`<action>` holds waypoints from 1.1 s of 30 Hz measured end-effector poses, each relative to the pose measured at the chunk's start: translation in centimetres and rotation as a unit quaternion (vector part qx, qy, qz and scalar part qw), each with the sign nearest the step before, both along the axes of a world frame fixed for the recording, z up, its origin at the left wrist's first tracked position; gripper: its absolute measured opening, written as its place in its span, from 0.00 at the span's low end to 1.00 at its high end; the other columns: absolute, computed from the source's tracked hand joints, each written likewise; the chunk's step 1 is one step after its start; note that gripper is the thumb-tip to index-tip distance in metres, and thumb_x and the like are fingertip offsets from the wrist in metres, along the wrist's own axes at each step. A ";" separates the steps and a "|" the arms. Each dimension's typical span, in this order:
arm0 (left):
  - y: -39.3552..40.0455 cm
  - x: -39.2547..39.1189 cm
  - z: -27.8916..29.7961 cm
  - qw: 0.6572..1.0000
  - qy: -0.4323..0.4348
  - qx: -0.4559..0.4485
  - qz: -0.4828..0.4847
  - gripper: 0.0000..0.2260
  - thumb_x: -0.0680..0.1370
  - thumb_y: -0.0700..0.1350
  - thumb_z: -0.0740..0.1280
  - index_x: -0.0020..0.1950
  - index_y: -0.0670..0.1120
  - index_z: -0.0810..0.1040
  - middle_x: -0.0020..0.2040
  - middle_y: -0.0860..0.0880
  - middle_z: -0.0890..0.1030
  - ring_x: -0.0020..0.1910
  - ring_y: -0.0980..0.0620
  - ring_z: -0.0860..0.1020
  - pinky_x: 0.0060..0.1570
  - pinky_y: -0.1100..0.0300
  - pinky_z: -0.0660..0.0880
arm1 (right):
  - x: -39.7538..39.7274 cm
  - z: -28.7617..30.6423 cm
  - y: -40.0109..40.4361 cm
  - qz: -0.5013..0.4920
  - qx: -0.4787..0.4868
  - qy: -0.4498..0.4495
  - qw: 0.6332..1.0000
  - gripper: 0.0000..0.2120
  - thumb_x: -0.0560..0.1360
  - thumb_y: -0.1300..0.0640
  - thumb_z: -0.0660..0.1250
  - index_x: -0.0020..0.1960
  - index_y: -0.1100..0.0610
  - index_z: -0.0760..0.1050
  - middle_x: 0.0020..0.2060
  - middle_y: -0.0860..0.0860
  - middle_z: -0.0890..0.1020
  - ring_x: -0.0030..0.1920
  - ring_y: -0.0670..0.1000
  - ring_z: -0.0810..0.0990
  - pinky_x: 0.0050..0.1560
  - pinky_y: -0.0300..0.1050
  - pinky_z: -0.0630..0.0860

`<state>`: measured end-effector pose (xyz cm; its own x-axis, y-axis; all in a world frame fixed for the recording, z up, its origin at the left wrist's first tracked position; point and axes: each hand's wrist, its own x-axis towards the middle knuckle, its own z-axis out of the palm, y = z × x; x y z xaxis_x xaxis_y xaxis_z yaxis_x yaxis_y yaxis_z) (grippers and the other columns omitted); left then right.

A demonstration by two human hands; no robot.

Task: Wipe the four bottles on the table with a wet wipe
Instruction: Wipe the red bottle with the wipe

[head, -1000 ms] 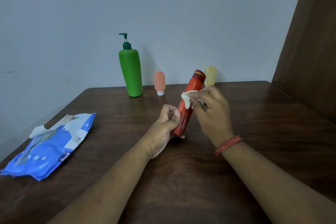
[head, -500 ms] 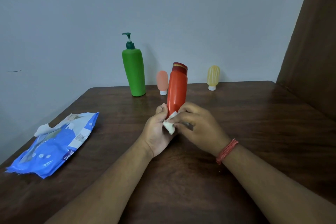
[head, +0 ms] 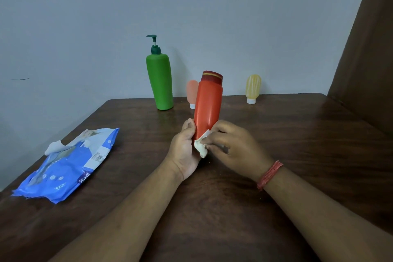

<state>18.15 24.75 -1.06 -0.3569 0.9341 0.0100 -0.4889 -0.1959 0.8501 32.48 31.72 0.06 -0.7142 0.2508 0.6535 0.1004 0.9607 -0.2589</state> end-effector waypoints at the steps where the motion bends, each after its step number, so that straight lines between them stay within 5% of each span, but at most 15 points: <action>1: 0.1 -0.1 -0.1 1.000 0.000 -0.004 0.004 0.20 0.85 0.52 0.54 0.71 0.41 0.70 0.59 0.36 0.78 0.56 0.40 0.78 0.68 0.40 0.70 | 0.0 0.0 0.2 -0.012 0.008 0.007 1.000 0.07 0.77 0.57 0.71 0.54 0.54 0.84 0.47 0.45 0.76 0.46 0.43 0.77 0.48 0.39 0.77; 4: 0.3 -0.1 -0.2 1.000 -0.005 -0.006 0.015 0.21 0.86 0.53 0.52 0.73 0.43 0.70 0.65 0.35 0.79 0.59 0.40 0.79 0.65 0.42 0.74 | 0.0 0.2 0.4 -0.051 -0.001 0.063 0.997 0.05 0.76 0.60 0.71 0.52 0.56 0.84 0.46 0.47 0.76 0.45 0.43 0.76 0.46 0.39 0.77; 8: 0.1 -0.3 0.0 0.999 -0.043 -0.006 0.001 0.20 0.85 0.53 0.53 0.72 0.44 0.70 0.61 0.37 0.80 0.54 0.42 0.82 0.54 0.48 0.82 | 0.0 0.1 -0.4 -0.001 0.016 -0.003 1.000 0.05 0.77 0.58 0.71 0.51 0.55 0.84 0.47 0.46 0.77 0.46 0.44 0.77 0.47 0.41 0.78; 10: 0.1 -0.4 0.1 0.999 -0.037 -0.007 0.001 0.20 0.85 0.53 0.53 0.72 0.45 0.71 0.62 0.37 0.80 0.54 0.42 0.82 0.53 0.48 0.81 | 0.0 0.1 0.0 -0.029 0.011 0.035 0.999 0.04 0.76 0.60 0.71 0.50 0.56 0.84 0.46 0.47 0.77 0.45 0.43 0.76 0.46 0.40 0.77; 16: 0.2 -0.2 0.1 1.000 -0.003 -0.006 0.010 0.17 0.85 0.54 0.53 0.65 0.47 0.75 0.62 0.40 0.81 0.56 0.43 0.80 0.61 0.43 0.75 | -0.1 -0.2 0.2 -0.066 -0.004 0.074 0.995 0.07 0.76 0.62 0.71 0.53 0.56 0.83 0.47 0.46 0.77 0.47 0.43 0.77 0.49 0.36 0.75; 21: 0.2 -0.1 0.2 1.000 0.010 -0.007 -0.013 0.20 0.85 0.57 0.52 0.68 0.47 0.73 0.63 0.42 0.82 0.57 0.45 0.82 0.53 0.47 0.80 | -0.3 0.0 0.7 -0.106 -0.016 0.127 0.986 0.07 0.76 0.63 0.71 0.53 0.57 0.82 0.48 0.49 0.78 0.48 0.42 0.75 0.50 0.31 0.71; 24: 0.1 0.3 0.2 0.998 0.053 -0.010 -0.034 0.23 0.80 0.60 0.57 0.69 0.47 0.72 0.59 0.43 0.82 0.52 0.47 0.83 0.51 0.50 0.81 | 0.0 -0.1 1.1 -0.095 -0.035 0.151 0.983 0.06 0.75 0.66 0.71 0.51 0.59 0.82 0.47 0.51 0.78 0.47 0.47 0.78 0.49 0.36 0.75; 29: -0.1 0.5 0.1 0.996 0.082 -0.007 -0.032 0.22 0.78 0.54 0.65 0.69 0.46 0.72 0.60 0.45 0.81 0.52 0.51 0.81 0.51 0.54 0.77 | -0.1 -0.1 1.2 -0.078 -0.070 0.137 0.985 0.08 0.75 0.65 0.72 0.53 0.57 0.83 0.47 0.48 0.77 0.48 0.43 0.77 0.50 0.32 0.74; 33: 0.0 0.2 0.1 0.997 0.078 0.021 -0.016 0.21 0.79 0.48 0.66 0.72 0.46 0.69 0.64 0.42 0.81 0.61 0.45 0.81 0.58 0.50 0.78 | -0.1 -0.2 1.2 -0.055 -0.073 0.111 0.990 0.09 0.76 0.63 0.72 0.55 0.56 0.83 0.48 0.45 0.76 0.47 0.36 0.75 0.46 0.25 0.70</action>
<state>18.30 24.75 -0.97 -0.3177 0.9427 0.1023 -0.3588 -0.2194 0.9073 32.37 32.94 -0.14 -0.5206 0.4222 0.7421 0.1285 0.8980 -0.4207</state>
